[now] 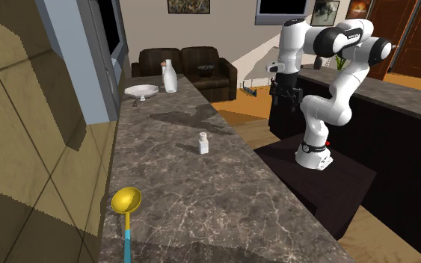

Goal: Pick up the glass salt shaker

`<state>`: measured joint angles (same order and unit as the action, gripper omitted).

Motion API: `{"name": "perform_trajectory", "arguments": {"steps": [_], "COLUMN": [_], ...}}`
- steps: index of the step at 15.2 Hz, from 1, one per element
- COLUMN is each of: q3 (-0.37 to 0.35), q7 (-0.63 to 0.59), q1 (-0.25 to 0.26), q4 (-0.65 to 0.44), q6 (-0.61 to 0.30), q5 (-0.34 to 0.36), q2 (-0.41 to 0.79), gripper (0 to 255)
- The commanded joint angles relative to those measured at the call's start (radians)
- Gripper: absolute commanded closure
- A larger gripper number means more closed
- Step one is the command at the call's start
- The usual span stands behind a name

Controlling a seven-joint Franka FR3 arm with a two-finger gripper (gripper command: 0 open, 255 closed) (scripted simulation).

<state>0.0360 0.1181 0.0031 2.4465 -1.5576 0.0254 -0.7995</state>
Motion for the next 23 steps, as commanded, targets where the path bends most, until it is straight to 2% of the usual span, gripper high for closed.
{"name": "perform_trajectory", "arguments": {"steps": [1,7,12,18,23], "q3": [0.000,0.026,0.049,0.077,0.096], "q7": [0.000,-0.016,-0.022,-0.022,-0.020], "q1": [0.000,-0.012,-0.020,-0.031,-0.047], "q4": [0.000,-0.122,-0.258,-0.459,-0.664], "q6": [0.000,-0.125,-0.193,-0.229,-0.223], "q5": [0.000,-0.014,-0.035,-0.074,-0.116], "q2": [0.000,0.247,0.450,0.690,0.892], "gripper": [0,0,0,0,0]}}
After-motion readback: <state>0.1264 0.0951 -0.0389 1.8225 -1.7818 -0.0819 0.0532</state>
